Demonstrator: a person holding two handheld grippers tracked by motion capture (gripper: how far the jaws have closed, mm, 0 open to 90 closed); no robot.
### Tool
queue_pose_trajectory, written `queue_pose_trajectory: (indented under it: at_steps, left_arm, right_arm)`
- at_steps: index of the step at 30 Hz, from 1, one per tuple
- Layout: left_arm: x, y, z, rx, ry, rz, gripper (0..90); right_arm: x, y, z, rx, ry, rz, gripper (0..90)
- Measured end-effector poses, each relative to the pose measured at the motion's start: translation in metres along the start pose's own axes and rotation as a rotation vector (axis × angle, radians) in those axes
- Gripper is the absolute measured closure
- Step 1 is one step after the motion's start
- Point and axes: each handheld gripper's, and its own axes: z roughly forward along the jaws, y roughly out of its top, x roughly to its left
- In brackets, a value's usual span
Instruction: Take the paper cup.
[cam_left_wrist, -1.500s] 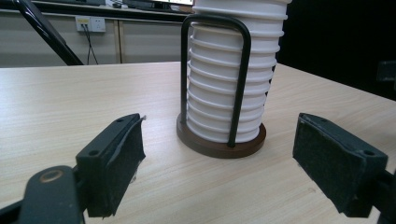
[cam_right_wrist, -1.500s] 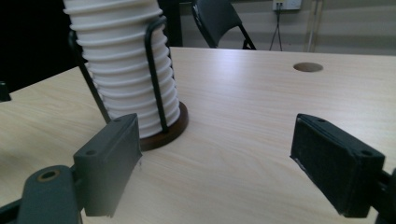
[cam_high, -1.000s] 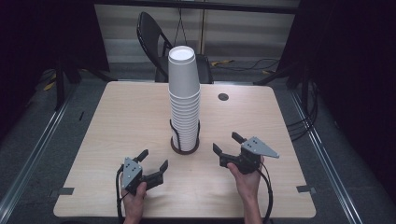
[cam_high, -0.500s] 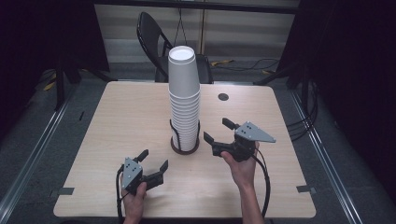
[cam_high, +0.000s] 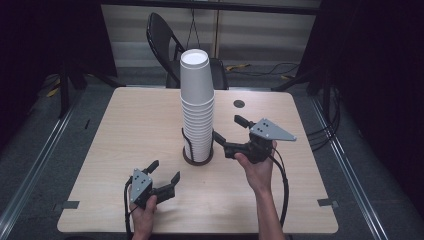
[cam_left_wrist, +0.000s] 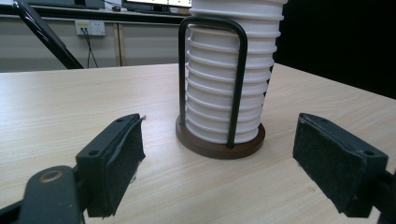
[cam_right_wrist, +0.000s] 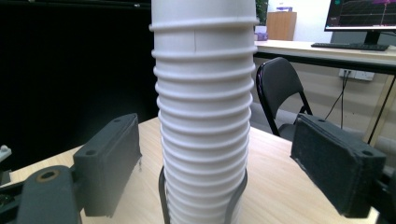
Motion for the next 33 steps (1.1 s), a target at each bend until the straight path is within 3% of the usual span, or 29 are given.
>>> queue_pose_trajectory:
  at_steps: [7,16,21,33]
  left_arm:
    - [0.0,0.0,0.0,-0.002,0.001,0.0,16.1]
    - [0.0,0.0,0.0,-0.005,-0.004,-0.006,16.1]
    - [0.0,0.0,0.0,-0.006,-0.005,-0.006,16.1]
    - [0.001,0.0,-0.001,-0.008,-0.007,-0.008,16.1]
  right_arm:
    - [-0.005,0.025,0.009,0.004,0.049,0.012,13.1]
    - [-0.007,0.053,0.022,0.006,0.075,0.01,13.6]
    - [-0.007,0.071,0.031,-0.004,0.082,-0.015,13.0]
    - [-0.007,0.092,0.054,-0.015,0.105,-0.013,12.9]
